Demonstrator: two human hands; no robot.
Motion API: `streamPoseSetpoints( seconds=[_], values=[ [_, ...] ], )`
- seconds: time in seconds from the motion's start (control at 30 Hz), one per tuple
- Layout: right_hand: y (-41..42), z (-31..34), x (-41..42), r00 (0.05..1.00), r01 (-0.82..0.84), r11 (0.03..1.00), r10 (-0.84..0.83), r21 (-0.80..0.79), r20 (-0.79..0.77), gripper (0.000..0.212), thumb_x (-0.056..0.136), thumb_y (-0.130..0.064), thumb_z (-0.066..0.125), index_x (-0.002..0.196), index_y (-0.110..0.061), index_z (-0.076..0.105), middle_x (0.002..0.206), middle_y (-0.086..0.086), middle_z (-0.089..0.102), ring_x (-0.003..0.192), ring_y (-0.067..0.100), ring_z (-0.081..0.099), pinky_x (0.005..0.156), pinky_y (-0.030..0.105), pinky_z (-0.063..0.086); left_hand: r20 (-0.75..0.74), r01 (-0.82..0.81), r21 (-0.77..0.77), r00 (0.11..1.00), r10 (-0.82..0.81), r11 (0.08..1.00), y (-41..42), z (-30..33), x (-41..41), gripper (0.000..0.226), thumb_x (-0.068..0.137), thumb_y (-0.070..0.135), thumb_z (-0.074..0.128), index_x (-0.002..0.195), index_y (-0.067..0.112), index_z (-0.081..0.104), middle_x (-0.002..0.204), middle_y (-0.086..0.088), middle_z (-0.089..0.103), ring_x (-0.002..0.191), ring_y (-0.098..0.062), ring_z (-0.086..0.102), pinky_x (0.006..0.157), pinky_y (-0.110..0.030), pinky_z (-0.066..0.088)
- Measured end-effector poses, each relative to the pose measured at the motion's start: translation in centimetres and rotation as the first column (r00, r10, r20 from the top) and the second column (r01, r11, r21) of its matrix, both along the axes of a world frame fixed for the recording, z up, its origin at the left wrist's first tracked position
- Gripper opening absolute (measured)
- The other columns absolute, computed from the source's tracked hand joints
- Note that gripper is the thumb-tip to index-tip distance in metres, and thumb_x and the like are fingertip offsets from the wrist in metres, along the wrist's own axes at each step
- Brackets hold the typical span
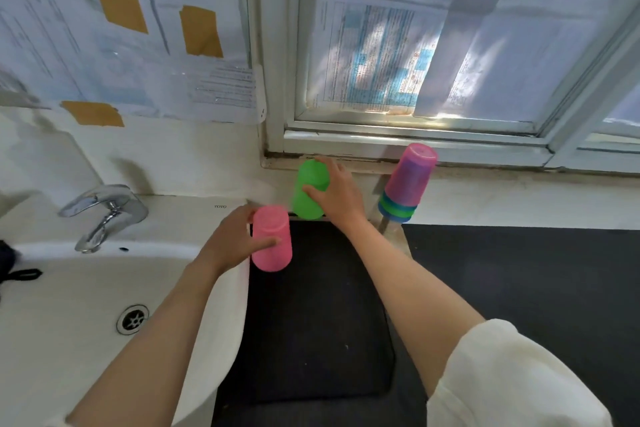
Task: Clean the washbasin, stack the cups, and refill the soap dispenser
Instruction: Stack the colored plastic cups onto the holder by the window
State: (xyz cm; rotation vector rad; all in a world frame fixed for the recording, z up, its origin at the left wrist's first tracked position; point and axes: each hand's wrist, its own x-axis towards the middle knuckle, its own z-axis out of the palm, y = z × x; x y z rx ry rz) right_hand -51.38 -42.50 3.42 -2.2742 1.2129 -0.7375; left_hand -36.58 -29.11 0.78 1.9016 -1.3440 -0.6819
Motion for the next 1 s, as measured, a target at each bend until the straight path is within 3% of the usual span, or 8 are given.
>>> streamPoseSetpoints(
  seconds=[0.17,0.43,0.8,1.0],
  values=[
    [0.8,4.4,-3.8,0.996,0.071,0.991,-0.064,-0.116,0.057,0.055,0.081,-0.036,0.067,0.128,-0.020,0.044,0.124,0.010,0.054,0.109,0.031,0.053,0.087,0.045,0.048,0.032,-0.020,-0.159,0.999,0.025,0.987,0.1,4.6,-1.4,0.060,0.071,0.027,0.077,0.123,0.012,0.050,0.122,-0.006,0.055,0.101,-0.014,0.050,0.083,-0.030,0.039],
    [2.0,10.1,-9.5,0.974,0.167,0.970,-0.135,-0.178,0.181,0.047,0.081,-0.036,0.067,0.122,-0.019,0.050,0.119,0.008,0.056,0.109,0.028,0.051,0.087,0.038,0.043,0.103,0.024,-0.325,0.995,0.010,0.946,-0.3,11.2,-4.9,0.061,0.072,0.028,0.076,0.123,0.009,0.049,0.121,-0.012,0.058,0.098,-0.018,0.053,0.080,-0.029,0.041],
    [0.7,13.5,-16.0,0.965,0.196,0.957,-0.148,-0.215,0.217,0.045,0.082,-0.035,0.066,0.120,-0.016,0.051,0.117,0.011,0.057,0.107,0.029,0.053,0.088,0.042,0.046,0.090,0.056,-0.397,0.996,-0.021,0.916,-2.8,15.0,-11.3,0.063,0.074,0.030,0.074,0.127,0.012,0.045,0.122,-0.012,0.055,0.097,-0.021,0.054,0.077,-0.032,0.046],
    [-1.9,14.4,-19.3,0.962,0.181,0.959,-0.127,-0.217,0.241,0.045,0.082,-0.034,0.067,0.120,-0.014,0.052,0.113,0.012,0.057,0.105,0.029,0.053,0.083,0.037,0.044,0.106,0.045,-0.405,0.994,-0.002,0.913,-5.3,15.7,-15.2,0.065,0.074,0.031,0.074,0.129,0.012,0.043,0.125,-0.012,0.055,0.098,-0.020,0.054,0.080,-0.034,0.046]
  ],
)
